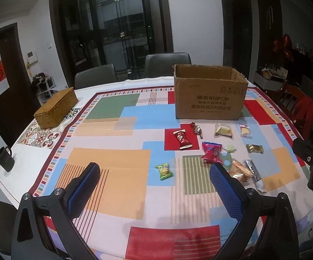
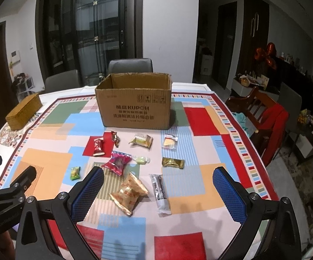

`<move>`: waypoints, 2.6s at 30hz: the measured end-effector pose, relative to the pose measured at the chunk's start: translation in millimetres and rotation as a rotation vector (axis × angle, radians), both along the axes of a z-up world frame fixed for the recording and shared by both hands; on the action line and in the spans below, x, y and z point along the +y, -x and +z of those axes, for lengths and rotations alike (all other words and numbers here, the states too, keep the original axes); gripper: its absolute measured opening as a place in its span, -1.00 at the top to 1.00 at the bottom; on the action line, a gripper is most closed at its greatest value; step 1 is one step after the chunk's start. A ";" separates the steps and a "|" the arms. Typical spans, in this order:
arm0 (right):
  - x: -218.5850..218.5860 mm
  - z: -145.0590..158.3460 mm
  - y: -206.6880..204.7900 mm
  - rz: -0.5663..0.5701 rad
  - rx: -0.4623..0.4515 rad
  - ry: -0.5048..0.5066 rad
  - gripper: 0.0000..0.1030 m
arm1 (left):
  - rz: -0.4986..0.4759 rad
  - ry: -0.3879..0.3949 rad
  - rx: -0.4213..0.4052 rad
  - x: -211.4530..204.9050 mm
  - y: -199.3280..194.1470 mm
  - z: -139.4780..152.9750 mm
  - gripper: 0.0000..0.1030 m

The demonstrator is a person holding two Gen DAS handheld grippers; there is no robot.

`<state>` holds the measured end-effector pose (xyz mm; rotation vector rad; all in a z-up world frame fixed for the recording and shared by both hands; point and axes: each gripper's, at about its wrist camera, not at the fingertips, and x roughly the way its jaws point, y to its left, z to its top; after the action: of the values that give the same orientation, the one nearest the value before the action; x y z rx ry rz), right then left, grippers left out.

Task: Organize snacks
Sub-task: 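Grasp the green-yellow candy packet with the left tool while the right tool grasps the Fortune Biscuits bag, then carry both held snacks up and over the open cardboard box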

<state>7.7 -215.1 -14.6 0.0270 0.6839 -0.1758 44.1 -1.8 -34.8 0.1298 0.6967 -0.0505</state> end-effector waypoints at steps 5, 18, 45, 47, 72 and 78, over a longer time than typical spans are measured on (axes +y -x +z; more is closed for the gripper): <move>8.9 -15.6 -20.0 0.019 0.040 0.002 -0.98 | 0.008 -0.006 0.020 2.6 -22.3 -15.7 -0.99; 26.2 -60.3 -66.7 0.044 0.145 0.007 -0.97 | 0.013 -0.012 0.126 7.9 -68.1 -63.6 -0.87; 35.6 -148.1 -121.5 0.081 0.428 -0.057 -0.74 | -0.047 -0.023 0.357 -7.5 -133.6 -144.9 -0.16; 36.3 -153.2 -123.9 0.086 0.443 -0.060 -0.72 | -0.049 -0.018 0.366 -7.4 -135.0 -147.7 -0.03; 35.5 -146.0 -117.3 0.125 0.410 -0.100 0.15 | -0.056 0.017 0.320 -5.8 -118.8 -131.9 0.47; 30.7 -131.0 -116.8 0.131 0.368 -0.099 0.16 | -0.057 0.010 0.295 -7.8 -108.2 -117.8 0.48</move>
<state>124.5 -184.4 -145.6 0.0452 1.0576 -0.0197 152.3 -9.6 -152.6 0.1344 0.9874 -0.1300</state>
